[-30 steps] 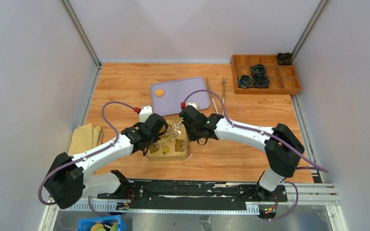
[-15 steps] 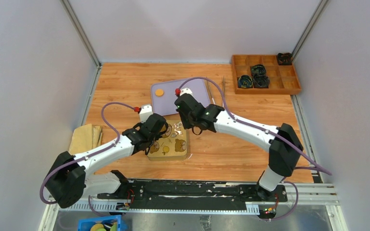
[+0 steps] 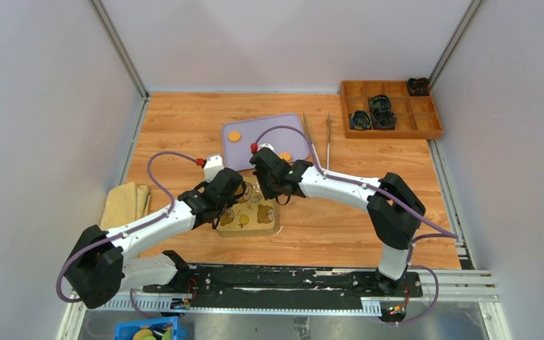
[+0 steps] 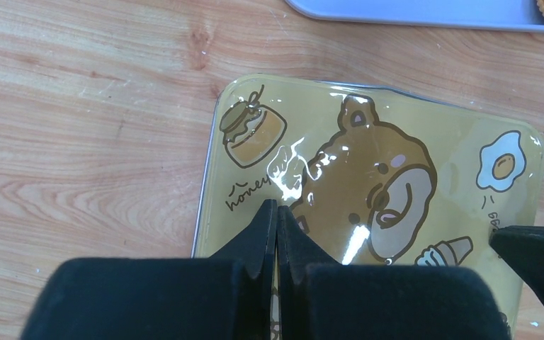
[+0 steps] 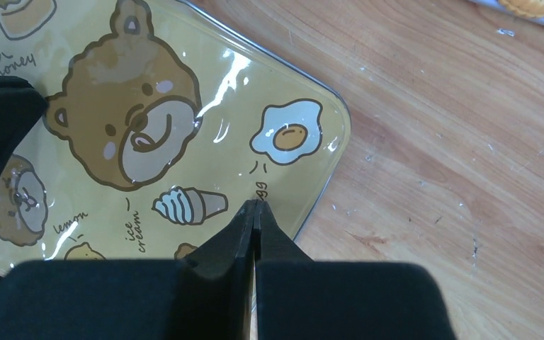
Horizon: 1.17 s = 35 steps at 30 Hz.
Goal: Pack the cookies
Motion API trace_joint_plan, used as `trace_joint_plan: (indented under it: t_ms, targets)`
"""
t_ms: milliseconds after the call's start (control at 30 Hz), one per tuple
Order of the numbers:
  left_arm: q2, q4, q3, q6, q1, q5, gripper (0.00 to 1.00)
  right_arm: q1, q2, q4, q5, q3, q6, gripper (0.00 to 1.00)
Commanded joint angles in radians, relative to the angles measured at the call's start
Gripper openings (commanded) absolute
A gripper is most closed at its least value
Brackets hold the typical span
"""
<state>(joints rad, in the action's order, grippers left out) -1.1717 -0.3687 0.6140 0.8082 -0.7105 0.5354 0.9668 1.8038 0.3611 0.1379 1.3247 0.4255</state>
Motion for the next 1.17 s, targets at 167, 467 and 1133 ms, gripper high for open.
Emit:
trace_joint_plan:
  t_ms: [167, 467, 1133]
  targets:
    - [0.077, -0.223, -0.051, -0.035, -0.003, -0.019, 0.0, 0.011, -0.126, 0.045, 0.063, -0.017, -0.042, 0.01]
    - [0.375, -0.241, 0.075, -0.162, -0.003, 0.047, 0.02, 0.042, -0.229, 0.127, 0.221, 0.029, -0.095, 0.1]
    - [0.354, -0.259, 0.098, -0.168, -0.003, 0.081, 0.02, 0.048, -0.276, 0.21, 0.384, -0.074, -0.049, 0.17]
